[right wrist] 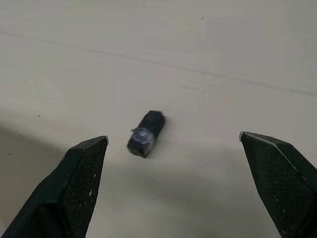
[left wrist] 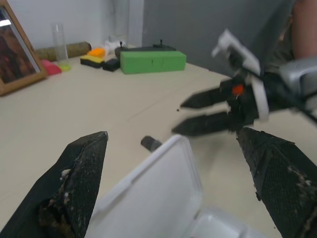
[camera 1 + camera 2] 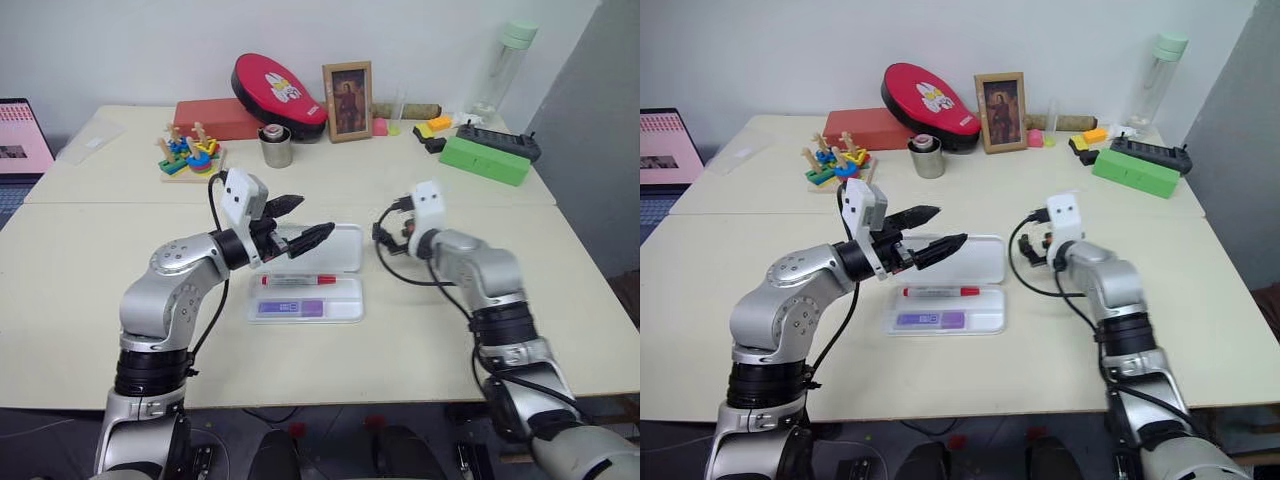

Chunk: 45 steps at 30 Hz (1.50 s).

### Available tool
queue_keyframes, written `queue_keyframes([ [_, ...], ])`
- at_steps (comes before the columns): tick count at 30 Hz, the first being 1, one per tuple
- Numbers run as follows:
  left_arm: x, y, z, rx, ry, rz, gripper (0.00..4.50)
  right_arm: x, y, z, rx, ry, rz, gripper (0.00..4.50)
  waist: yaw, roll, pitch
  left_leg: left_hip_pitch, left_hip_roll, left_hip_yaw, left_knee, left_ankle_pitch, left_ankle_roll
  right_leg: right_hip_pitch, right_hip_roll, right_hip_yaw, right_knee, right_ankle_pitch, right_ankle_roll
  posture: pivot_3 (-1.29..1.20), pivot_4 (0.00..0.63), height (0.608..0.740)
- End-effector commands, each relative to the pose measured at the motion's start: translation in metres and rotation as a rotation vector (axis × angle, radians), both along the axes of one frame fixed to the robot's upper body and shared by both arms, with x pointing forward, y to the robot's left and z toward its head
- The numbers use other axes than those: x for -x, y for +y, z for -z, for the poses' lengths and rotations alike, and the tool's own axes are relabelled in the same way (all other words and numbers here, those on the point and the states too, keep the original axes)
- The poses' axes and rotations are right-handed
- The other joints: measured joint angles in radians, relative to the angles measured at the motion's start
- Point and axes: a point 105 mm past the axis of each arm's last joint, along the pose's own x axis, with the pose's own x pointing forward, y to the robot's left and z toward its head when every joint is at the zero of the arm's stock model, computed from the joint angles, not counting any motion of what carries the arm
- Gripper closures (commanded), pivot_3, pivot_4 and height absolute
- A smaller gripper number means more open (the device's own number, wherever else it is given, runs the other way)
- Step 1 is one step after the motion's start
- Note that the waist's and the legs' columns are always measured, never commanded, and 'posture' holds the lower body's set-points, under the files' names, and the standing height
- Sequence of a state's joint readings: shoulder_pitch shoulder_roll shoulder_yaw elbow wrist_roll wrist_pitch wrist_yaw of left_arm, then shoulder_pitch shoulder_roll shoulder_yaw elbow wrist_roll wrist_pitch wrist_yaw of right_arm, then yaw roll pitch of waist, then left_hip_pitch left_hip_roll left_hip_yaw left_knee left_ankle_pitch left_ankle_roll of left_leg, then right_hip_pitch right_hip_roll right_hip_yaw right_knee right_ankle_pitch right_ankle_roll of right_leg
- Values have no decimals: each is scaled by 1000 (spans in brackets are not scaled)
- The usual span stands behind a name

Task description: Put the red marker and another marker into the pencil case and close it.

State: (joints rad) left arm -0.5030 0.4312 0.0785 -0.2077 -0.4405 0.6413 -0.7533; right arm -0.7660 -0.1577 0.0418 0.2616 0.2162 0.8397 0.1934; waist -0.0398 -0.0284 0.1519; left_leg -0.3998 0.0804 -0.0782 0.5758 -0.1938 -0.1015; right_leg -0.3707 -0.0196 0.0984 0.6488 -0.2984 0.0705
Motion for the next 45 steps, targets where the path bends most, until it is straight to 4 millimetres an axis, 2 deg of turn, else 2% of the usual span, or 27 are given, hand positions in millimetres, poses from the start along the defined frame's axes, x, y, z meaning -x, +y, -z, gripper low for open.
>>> queue_keyframes([
  [1, 3, -4, -12, 7, -70, -20, 47, -15, 10, -20, -30, -81, 26, 0, -2, 0, 0, 0, 0, 0, 0, 0, 0, 0, 0, 0, 0, 0, 0, 0, 150, 740],
  [6, 3, -6, -14, 16, -76, -27, 47, -26, 15, -1, 29, -58, 47, 0, 0, 0, 0, 0, 0, 0, 0, 0, 0, 1, 0, 0, 0, 0, 0, 0, 150, 740],
  [9, 2, -6, -16, 22, -86, -36, 0, -27, 14, 9, 77, -43, 45, 459, 0, 0, 0, 0, 0, 0, 0, 0, 0, 1, 0, -1, 0, 0, 0, 0, 150, 740],
  [11, 1, -7, -18, 31, -95, -44, 0, -27, 13, 12, 86, -36, 43, 1004, -2, 0, 0, 0, 0, 0, 0, 0, 0, 1, 0, -1, 0, 0, 0, 0, 150, 740],
  [12, 1, -7, -20, 35, -99, -48, 0, -27, 13, 13, 88, -34, 42, 1139, -3, 0, 0, 0, 0, 0, 0, 0, 0, 1, 0, 0, 0, 0, 0, 0, 150, 740],
  [13, -1, -6, -22, 41, -107, -58, 0, -27, 11, 15, 91, -29, 45, 1521, -4, 0, 0, 0, 0, 0, 0, 0, 0, 1, 0, 0, 0, 0, 0, 0, 150, 740],
  [19, -3, -8, -24, 44, -119, -59, 0, -27, 5, 16, 90, -32, 64, 3068, -4, 0, 0, 0, 0, 0, 0, 0, 0, 1, 0, -1, 0, 0, 0, 0, 150, 740],
  [21, -4, -8, -24, 44, -121, -60, 0, -28, 2, 12, 85, -42, 75, 3615, -4, 0, 0, 0, 0, 0, 0, 0, 0, 1, 0, -1, 0, 0, 0, 0, 150, 740],
  [24, -5, -7, -24, 44, -120, -61, 0, -30, -3, 4, 57, -63, 94, 4146, -4, 0, 0, 0, 0, 0, 0, 0, 0, 1, 0, -1, 0, 0, 0, 0, 150, 740],
  [27, -6, -7, -23, 41, -118, -61, 0, -33, -12, -18, 5, -132, 114, 4178, -4, 0, 0, 0, 0, 0, 0, 0, 0, 1, 0, -1, 0, 0, 0, 0, 150, 740],
  [31, 0, -3, -17, 6, -101, -43, 0, -34, -24, -65, -58, -279, 71, 4190, -4, 1, 0, 0, 0, 0, 0, 0, 0, 1, 0, -1, -1, 0, 0, 0, 150, 740],
  [33, 4, 2, -16, -6, -87, -30, 0, -28, -24, -90, -72, -367, -9, 4190, -7, 1, 1, 0, 0, 0, -1, 0, 0, 1, 0, 0, -1, 0, 0, 0, 150, 740],
  [34, 11, 9, -14, -32, -81, -7, 0, -16, -15, -105, -104, -403, -132, 4190, -9, 1, 1, 0, 0, 0, -1, 0, 0, 1, 0, 0, -1, 0, 0, 0, 150, 740],
  [36, 29, 21, -7, -104, -57, 67, 0, 22, 7, -122, -87, -466, -454, 4190, -16, 3, 1, 0, 0, 0, -2, 0, 0, 0, 0, 0, -2, 0, 0, 0, 150, 740],
  [37, 38, 26, -4, -136, -44, 108, 0, 41, 15, -122, -72, -460, -585, 4190, -20, 3, 2, 0, 0, 0, -3, 0, 0, 0, 0, 0, -2, 0, 0, 0, 150, 740],
  [39, 50, 34, -1, -172, -18, 158, 0, 66, 23, -115, -30, -425, -754, 4190, -21, 3, 2, 1, 0, 0, -4, -1, 0, 0, 0, -1, -3, 0, 0, 0, 150, 740],
  [42, 67, 49, 8, -244, 33, 213, 0, 98, 34, -91, 49, -333, -963, 4190, -19, 3, 1, 1, 0, 0, -3, -1, 1, 1, 0, -1, -3, -1, -1, 0, 150, 740],
  [45, 77, 61, 18, -314, 72, 240, 0, 113, 41, -65, 118, -239, -1065, 4190, -18, 3, 2, 1, 0, 0, -1, -1, 1, 1, -1, 0, -4, -2, 1, 0, 150, 740],
])
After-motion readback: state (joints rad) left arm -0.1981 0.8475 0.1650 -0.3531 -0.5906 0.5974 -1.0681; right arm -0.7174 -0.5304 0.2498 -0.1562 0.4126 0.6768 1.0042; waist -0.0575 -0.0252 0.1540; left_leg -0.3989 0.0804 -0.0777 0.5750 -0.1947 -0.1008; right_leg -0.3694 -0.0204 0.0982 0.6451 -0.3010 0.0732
